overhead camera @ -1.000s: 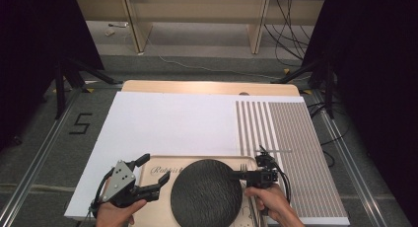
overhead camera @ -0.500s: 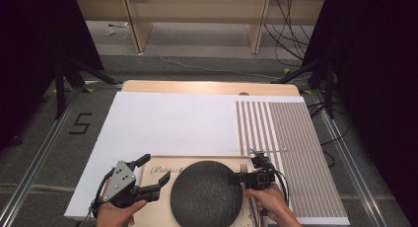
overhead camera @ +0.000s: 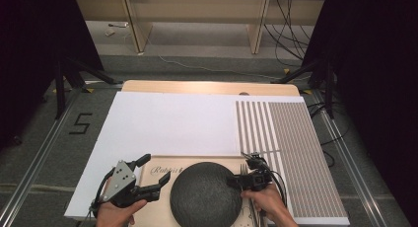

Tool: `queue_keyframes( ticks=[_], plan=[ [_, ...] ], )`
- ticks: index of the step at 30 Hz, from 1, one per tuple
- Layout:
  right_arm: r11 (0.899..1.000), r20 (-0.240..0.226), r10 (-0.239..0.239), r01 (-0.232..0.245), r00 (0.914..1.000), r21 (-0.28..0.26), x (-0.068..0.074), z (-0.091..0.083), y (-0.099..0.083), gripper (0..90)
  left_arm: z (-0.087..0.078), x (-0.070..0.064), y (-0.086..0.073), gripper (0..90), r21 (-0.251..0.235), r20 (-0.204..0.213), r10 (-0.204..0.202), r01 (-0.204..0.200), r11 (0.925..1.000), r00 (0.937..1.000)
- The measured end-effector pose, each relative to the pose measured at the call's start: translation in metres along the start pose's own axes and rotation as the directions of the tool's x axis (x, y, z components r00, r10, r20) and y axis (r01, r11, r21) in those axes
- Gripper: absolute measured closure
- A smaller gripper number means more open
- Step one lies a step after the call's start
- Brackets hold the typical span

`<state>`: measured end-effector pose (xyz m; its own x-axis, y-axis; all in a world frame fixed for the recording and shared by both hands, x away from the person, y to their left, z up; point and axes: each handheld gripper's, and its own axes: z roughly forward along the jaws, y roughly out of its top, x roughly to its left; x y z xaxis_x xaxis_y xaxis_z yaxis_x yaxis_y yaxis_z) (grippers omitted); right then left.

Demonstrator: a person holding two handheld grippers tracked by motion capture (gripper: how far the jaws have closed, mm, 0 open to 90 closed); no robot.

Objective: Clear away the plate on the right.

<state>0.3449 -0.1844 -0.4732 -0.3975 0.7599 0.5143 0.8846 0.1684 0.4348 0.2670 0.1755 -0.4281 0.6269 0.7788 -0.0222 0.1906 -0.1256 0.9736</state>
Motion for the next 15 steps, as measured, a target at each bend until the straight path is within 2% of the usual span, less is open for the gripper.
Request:
queue_keyframes(
  ticks=[3,5,7,12,15],
  plan=[
    [0.999,0.030,-0.039,0.039,0.9988,0.008,0.002,0.002,0.000,63.3,0.000,-0.001,0.000,18.2,0.001,0.001,0.001,-0.001,1.0000,1.0000],
    [0.999,0.027,-0.038,0.038,0.9989,0.004,0.004,-0.001,0.001,59.2,0.000,-0.001,0.000,18.2,0.002,0.001,0.001,-0.001,1.0000,1.0000],
    [0.997,0.059,-0.078,0.079,0.9952,-0.020,0.006,-0.004,0.001,57.6,0.000,-0.001,0.000,18.2,0.002,0.000,0.002,-0.002,1.0000,1.0000],
    [0.997,0.066,-0.071,0.074,0.9952,-0.032,0.006,-0.009,0.003,53.0,0.001,-0.001,0.000,18.2,0.004,0.002,0.003,-0.003,1.0000,1.0000],
    [0.994,0.070,-0.095,0.099,0.9930,-0.047,0.008,-0.012,0.005,50.7,0.001,0.000,0.000,18.2,0.003,0.000,-0.001,0.001,1.0000,1.0000]
  ],
)
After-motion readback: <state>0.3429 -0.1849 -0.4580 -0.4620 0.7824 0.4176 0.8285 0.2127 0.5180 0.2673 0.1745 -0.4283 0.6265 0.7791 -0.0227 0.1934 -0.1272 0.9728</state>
